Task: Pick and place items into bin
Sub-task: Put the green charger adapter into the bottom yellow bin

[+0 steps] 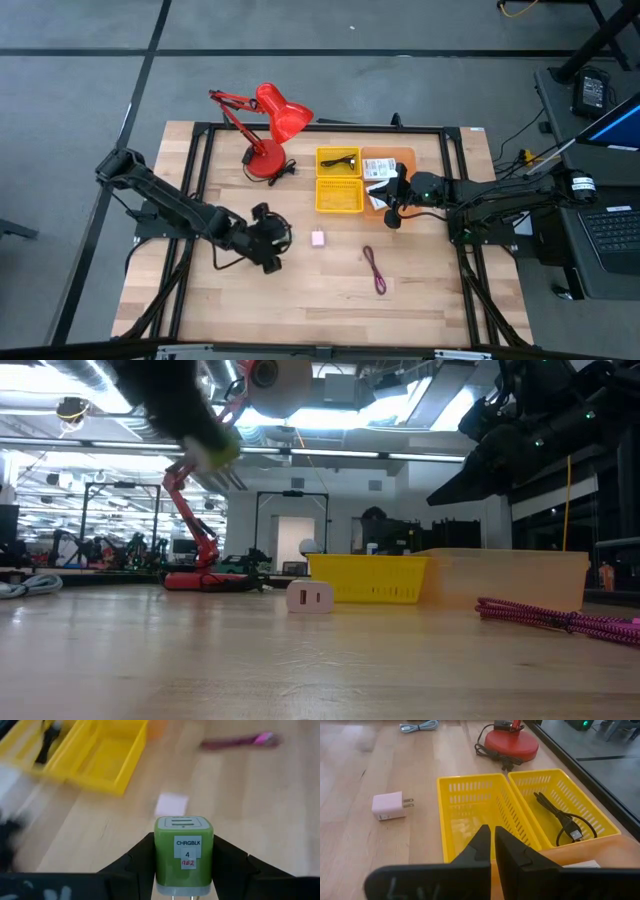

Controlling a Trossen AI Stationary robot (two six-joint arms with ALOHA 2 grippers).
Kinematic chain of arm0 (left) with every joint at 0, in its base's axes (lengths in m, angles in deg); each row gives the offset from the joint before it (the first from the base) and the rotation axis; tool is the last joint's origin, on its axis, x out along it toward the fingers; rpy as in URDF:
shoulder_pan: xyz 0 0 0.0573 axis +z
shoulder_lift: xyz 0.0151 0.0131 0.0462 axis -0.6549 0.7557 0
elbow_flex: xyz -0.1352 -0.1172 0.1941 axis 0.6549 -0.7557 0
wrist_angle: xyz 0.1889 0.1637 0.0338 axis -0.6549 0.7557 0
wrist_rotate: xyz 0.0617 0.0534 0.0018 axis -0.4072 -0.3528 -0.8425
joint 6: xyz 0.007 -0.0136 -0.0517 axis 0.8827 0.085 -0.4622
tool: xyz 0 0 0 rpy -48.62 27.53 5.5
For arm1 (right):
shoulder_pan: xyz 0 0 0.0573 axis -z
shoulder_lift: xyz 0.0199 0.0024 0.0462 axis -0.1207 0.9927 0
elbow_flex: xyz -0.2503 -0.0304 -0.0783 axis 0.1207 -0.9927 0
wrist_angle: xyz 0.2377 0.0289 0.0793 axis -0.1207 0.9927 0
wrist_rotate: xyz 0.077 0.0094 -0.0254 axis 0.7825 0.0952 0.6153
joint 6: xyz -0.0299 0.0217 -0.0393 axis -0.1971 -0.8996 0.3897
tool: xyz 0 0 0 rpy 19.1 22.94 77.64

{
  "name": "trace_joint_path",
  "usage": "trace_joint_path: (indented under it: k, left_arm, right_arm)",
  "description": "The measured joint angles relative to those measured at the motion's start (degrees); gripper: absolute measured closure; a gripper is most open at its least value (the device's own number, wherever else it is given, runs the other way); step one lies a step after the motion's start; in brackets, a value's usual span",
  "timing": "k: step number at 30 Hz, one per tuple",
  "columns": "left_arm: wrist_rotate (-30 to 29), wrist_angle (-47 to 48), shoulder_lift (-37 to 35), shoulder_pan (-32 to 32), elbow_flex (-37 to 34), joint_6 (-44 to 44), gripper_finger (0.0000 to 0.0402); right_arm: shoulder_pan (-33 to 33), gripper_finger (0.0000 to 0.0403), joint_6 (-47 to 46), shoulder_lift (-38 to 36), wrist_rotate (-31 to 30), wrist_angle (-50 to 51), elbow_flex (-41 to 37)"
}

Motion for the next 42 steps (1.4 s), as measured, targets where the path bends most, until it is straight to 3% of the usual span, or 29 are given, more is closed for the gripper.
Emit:
trace_joint_path:
  k: [10, 18, 23, 37, 42]
  left_arm:
    - [6.4, -31.4, 0.2, 3.4, -11.1, 15.5, 0.0257]
    - [8.4, -49.9, 0.1, 5.3, -16.8, 28.4, 0.0257]
    - [11.8, -60.3, 0.2, 6.9, -21.4, 30.4, 0.0258]
    - [11.1, -64.5, 0.2, 8.2, -23.9, 30.4, 0.0258]
    - [7.4, -65.6, 0.2, 8.5, -23.9, 30.4, 0.0258]
  right_arm:
    - [0.0, 0.0393, 0.0, 0.0, 0.0, 0.1, 0.0]
    - [0.0, 0.0393, 0.0, 0.0, 0.0, 0.2, 0.0]
    - [0.0, 0.0393, -1.3, 0.0, 0.0, 0.2, 0.0]
    - [0.0, 0.0393, -1.3, 0.0, 0.0, -0.2, 0.0]
    - [0.0, 0.0393, -1.5, 0.0, 0.0, -0.2, 0.0]
